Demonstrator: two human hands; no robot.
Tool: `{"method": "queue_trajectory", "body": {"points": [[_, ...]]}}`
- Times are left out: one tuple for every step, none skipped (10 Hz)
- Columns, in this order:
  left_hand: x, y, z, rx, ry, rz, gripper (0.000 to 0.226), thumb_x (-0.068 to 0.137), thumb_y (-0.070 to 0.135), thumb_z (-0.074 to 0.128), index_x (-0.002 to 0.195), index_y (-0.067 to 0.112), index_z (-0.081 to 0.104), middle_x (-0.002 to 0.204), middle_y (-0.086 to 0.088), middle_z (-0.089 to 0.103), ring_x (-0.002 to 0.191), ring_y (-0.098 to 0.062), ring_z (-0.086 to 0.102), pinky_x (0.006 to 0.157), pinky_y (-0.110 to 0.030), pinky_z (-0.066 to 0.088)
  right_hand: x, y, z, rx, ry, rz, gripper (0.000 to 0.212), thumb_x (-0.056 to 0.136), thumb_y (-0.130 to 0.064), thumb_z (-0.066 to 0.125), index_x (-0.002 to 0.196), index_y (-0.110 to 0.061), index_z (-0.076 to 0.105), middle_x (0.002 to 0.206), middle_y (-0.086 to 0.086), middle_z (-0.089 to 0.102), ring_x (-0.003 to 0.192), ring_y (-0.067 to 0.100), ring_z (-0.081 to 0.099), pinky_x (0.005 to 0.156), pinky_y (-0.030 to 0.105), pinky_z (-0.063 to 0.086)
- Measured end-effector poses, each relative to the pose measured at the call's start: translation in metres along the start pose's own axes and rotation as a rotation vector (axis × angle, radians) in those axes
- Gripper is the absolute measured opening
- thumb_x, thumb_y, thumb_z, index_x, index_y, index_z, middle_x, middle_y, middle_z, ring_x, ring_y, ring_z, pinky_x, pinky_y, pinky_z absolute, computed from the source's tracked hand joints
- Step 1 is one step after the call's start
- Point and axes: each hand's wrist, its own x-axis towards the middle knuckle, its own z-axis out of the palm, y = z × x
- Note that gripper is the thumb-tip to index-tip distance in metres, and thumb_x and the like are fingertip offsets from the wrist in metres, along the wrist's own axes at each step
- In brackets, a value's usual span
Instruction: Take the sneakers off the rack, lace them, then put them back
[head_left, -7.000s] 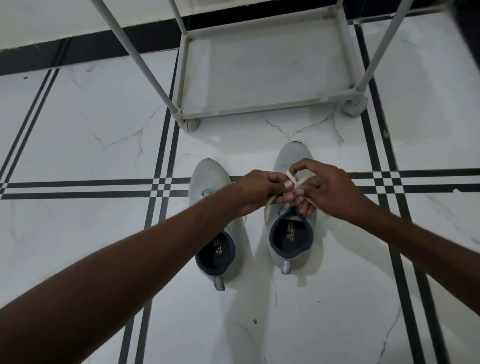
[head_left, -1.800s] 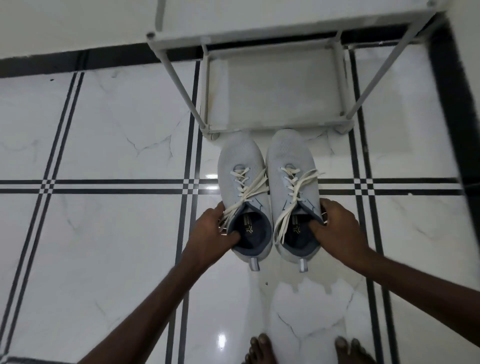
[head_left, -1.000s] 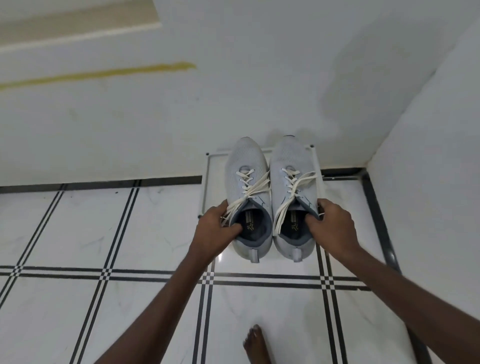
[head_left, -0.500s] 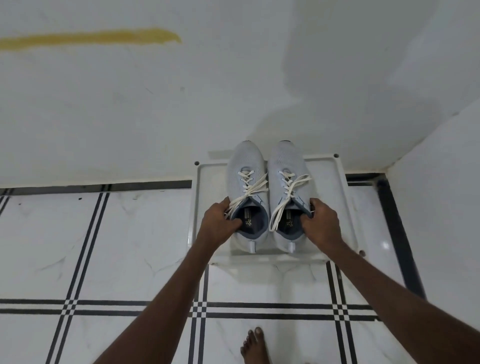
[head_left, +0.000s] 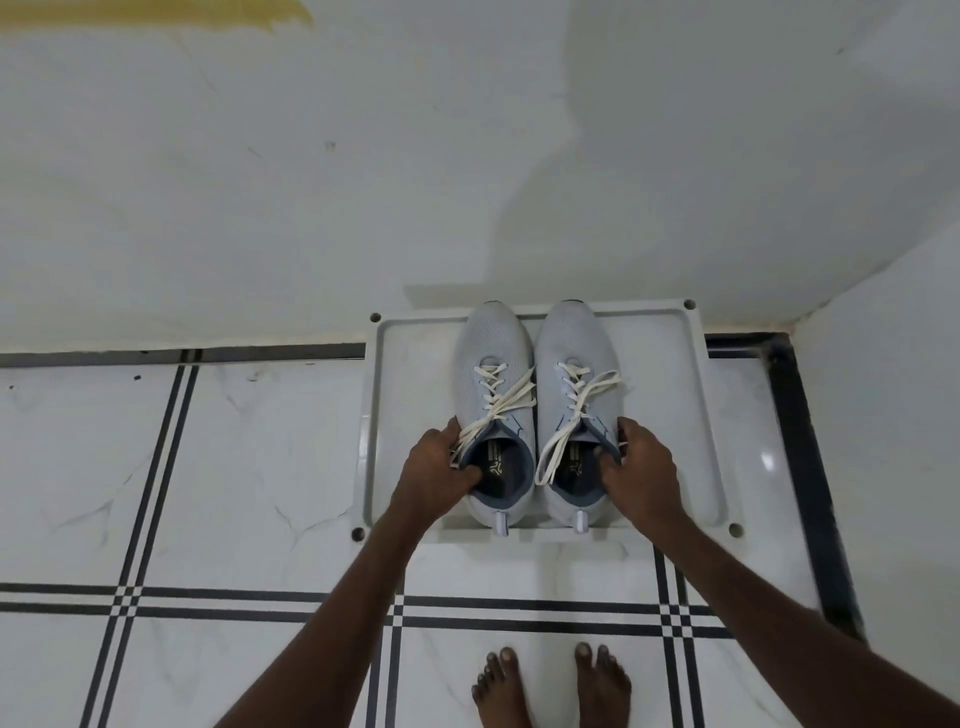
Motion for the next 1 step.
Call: {"method": "queue_trajectory", "body": {"points": [[-0.0055, 0.0112, -0.0022, -0.001, -0.004, -0.047, 0.07, 0.084, 0.028, 0.071, 0.145, 0.01, 0.04, 0.122, -0.016, 0.056, 0.114, -0.031, 0.054, 0.085, -0.025, 0.038, -0.0026, -0.008, -0.0075, -0.009, -0.031, 0.004, 0.032, 0.083, -0.023, 0.067, 0.108, -0.006, 0.057, 0.101, 0.014, 0.063, 0.095, 0.034, 0.061, 0.076, 0.033, 0.044]]}}
